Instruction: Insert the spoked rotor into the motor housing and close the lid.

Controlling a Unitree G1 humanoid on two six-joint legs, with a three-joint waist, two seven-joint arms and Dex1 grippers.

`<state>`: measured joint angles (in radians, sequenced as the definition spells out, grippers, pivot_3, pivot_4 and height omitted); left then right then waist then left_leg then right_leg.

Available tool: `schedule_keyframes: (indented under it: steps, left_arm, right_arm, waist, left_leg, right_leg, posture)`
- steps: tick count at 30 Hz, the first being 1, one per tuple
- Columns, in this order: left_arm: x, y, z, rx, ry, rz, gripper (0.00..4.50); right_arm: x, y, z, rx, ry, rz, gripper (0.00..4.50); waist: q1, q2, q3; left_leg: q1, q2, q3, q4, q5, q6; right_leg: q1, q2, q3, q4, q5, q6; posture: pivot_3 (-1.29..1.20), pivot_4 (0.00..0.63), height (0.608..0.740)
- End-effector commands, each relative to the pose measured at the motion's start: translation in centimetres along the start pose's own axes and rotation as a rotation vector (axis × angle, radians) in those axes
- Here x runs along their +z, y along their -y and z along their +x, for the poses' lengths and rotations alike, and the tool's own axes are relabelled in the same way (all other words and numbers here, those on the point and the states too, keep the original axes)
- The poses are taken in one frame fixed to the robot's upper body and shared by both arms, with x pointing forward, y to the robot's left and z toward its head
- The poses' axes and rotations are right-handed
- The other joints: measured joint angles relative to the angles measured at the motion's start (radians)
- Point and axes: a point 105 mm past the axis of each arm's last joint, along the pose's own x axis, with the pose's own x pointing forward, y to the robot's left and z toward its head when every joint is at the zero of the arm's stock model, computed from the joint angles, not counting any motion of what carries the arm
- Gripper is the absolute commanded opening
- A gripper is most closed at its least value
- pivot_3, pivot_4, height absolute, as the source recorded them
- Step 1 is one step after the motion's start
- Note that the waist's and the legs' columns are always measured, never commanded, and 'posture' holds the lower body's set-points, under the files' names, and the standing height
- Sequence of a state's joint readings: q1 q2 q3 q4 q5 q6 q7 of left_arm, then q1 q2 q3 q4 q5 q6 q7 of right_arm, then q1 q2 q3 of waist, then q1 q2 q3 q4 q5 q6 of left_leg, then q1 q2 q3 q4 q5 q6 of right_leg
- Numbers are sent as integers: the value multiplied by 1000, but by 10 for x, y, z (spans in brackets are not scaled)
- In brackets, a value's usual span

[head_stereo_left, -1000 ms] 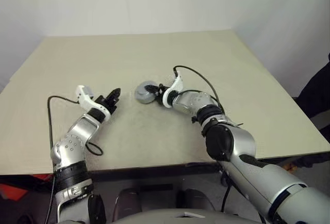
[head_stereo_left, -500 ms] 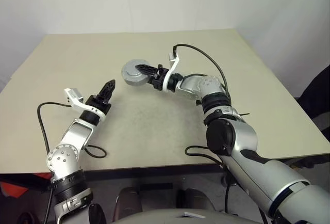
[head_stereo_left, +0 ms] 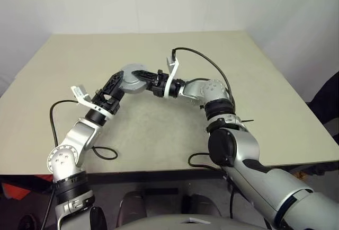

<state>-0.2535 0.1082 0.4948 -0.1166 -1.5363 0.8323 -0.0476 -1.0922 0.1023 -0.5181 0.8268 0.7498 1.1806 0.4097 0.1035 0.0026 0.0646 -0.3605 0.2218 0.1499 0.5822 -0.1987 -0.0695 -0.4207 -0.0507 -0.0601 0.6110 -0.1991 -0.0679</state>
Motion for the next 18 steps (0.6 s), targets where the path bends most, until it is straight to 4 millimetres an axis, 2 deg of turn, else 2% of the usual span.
schedule_keyframes:
  steps: [1, 18]
  left_arm:
    - [3, 13, 8, -64, 3, -15, 4485]
    - [5, -5, 10, 22, 21, -3, 4485]
  right_arm:
    - [5, -28, 2, 106, 17, -44, 2062]
    - [10, -35, 1, 114, 39, -62, 2062]
  waist:
    - [1, 0, 0]
    - [-2, 0, 0]
  left_leg:
    - [0, 0, 0, 0, 0, 0]
    - [0, 0, 0, 0, 1, -2]
  right_leg:
    - [0, 0, 0, 0, 0, 0]
    - [0, 0, 0, 1, 1, 2]
  posture:
    - [0, 0, 740]
    - [0, 0, 740]
